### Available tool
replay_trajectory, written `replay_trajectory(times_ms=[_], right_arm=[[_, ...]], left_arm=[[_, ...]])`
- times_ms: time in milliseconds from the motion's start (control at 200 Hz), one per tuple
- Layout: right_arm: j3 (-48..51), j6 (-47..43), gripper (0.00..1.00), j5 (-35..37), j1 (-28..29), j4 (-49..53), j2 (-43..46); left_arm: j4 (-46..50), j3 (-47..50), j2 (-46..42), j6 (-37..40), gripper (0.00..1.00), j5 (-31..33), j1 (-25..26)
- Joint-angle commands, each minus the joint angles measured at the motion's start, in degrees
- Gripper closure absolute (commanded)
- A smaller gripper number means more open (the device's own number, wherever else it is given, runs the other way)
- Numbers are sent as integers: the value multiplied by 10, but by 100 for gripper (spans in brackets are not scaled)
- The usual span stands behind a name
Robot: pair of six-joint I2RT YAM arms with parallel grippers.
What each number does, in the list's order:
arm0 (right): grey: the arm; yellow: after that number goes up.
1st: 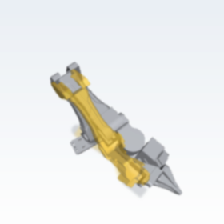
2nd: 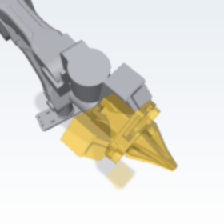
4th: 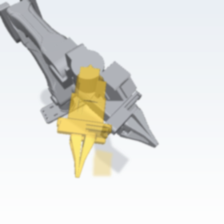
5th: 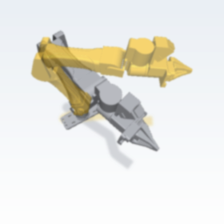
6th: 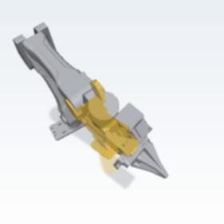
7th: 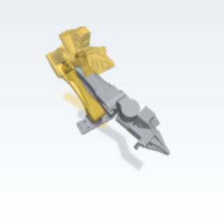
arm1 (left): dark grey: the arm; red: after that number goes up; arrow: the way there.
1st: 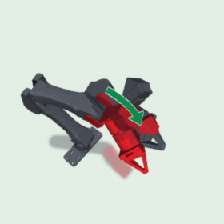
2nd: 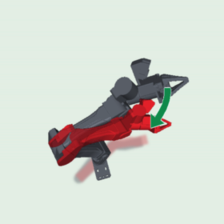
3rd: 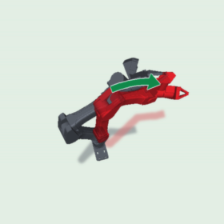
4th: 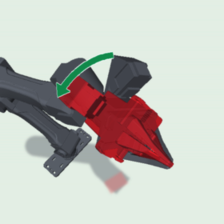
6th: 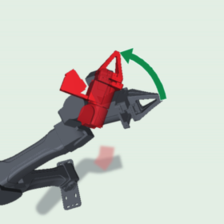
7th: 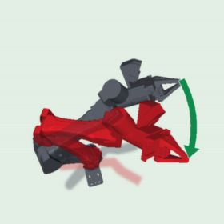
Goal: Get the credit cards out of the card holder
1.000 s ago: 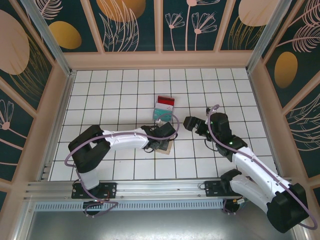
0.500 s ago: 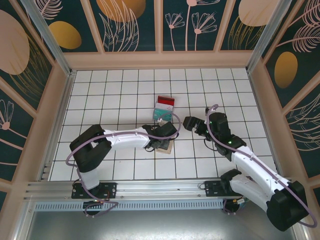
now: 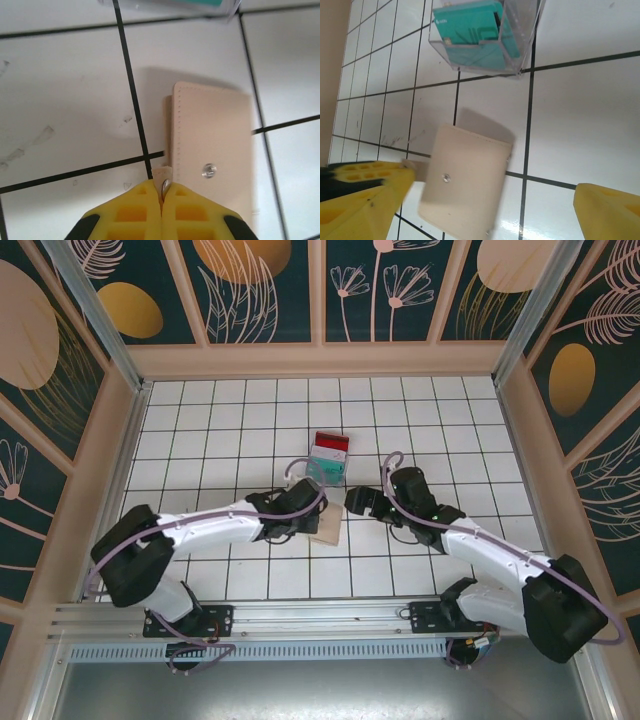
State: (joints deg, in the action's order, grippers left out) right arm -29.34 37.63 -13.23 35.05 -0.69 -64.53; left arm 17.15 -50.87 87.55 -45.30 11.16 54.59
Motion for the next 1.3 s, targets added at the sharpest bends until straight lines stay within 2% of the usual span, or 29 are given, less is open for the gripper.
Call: replay_trajectory(times_ms=[0,200,290,556,601,661,746,886,1031,1096,1231,1296], right_arm=[[-8,9,7,-23,8,-32,-18],[-13,21,6,-78,10,-75,-61],[-12,27,10,-105,9,-98,-90],[-25,23,37,-148,10,-113,-149],[-30,24,37,-157,10,-115,-158],[-36,25,29,-160,12,-117,-160],[-45,22,24,-155,13,-116,-154],[-64,15,26,-163,16,-108,-171],[-77,5,46,-154,23,-86,-193],[-78,-2,52,-144,23,-69,-199],[-82,-20,76,-129,23,-37,-195],[-84,-27,88,-117,23,-23,-189]], left_arm=[[-28,4,-40,-14,93,-4,-3],[-34,12,-72,-18,92,-7,-3],[-35,19,-78,-28,92,-8,-3],[-31,43,-95,-50,92,0,-3],[-35,43,-96,-50,92,-2,-3],[-37,42,-98,-48,92,-4,-3],[-40,38,-101,-43,92,-5,-3],[-41,32,-96,-42,92,-8,-3],[-30,31,-96,-43,92,1,-3],[-26,33,-97,-44,92,5,-3],[-13,39,-99,-50,90,20,-3],[-10,52,-100,-54,83,31,-5]])
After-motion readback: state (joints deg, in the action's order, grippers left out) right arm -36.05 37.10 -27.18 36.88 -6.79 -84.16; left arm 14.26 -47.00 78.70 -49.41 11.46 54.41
